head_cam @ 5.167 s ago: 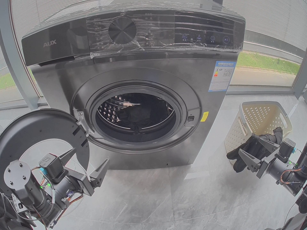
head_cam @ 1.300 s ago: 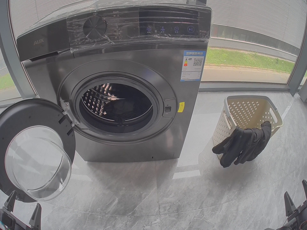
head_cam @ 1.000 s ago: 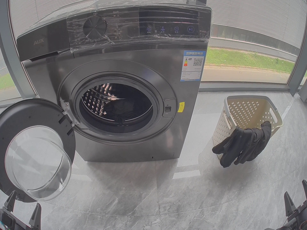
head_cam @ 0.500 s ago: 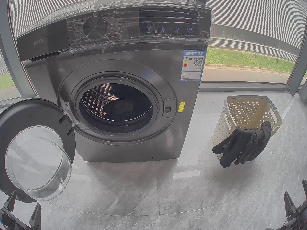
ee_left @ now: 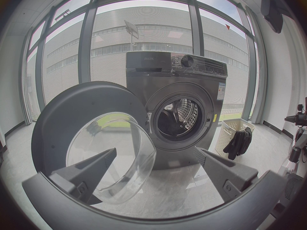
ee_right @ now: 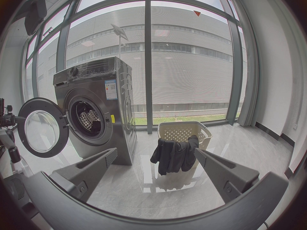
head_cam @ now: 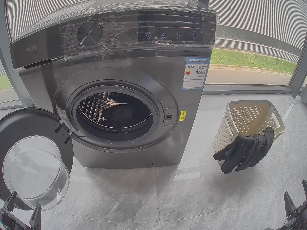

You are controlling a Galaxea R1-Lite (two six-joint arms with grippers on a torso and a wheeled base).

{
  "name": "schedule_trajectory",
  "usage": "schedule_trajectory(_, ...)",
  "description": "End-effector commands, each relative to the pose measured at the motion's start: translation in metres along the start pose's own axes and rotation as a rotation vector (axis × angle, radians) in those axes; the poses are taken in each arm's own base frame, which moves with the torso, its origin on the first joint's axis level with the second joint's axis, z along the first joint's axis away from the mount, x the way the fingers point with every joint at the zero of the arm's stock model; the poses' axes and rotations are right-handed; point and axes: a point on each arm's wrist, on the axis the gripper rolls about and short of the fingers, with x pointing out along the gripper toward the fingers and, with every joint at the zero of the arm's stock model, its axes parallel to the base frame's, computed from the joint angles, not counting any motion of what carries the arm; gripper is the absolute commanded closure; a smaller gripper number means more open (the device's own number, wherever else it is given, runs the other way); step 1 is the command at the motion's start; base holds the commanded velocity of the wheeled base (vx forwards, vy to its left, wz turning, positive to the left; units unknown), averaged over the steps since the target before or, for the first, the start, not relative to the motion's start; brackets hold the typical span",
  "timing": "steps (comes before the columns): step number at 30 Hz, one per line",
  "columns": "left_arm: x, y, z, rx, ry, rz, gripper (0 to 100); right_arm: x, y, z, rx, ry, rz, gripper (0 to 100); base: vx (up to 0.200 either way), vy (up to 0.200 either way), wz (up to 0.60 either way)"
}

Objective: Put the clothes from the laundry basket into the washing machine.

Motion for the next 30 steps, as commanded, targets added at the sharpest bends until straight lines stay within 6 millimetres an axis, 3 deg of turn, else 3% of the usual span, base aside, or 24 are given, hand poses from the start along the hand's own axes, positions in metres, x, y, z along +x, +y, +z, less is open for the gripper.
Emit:
schedule_trajectory(1, 0.0003, 0.0, -0.0047, 0.002, 0.004, 0.001, 0, 0.0008, 0.0, -0.005, 0.001, 0.012, 0.001, 0, 0.0, 0.0, 0.0)
schedule_trajectory(8, 0.0003, 0.0, -0.0047, 0.002, 0.004, -0.002, 0, 0.0008, 0.0, -0.005, 0.002, 0.012, -0.001, 0, 0.0, 0.0, 0.26)
schedule_trajectory(20, 0.0003, 0.0, -0.0047, 0.005, 0.004, -0.002, 0, 0.0008, -0.0001, -0.0048, 0.001, 0.01, 0.001, 0, 0.0, 0.0, 0.0)
schedule_trajectory(30, 0.0003, 0.0, -0.0047, 0.002, 0.004, -0.002, 0, 0.001, 0.0, -0.0048, 0.001, 0.012, -0.002, 0, 0.0, -0.18, 0.0)
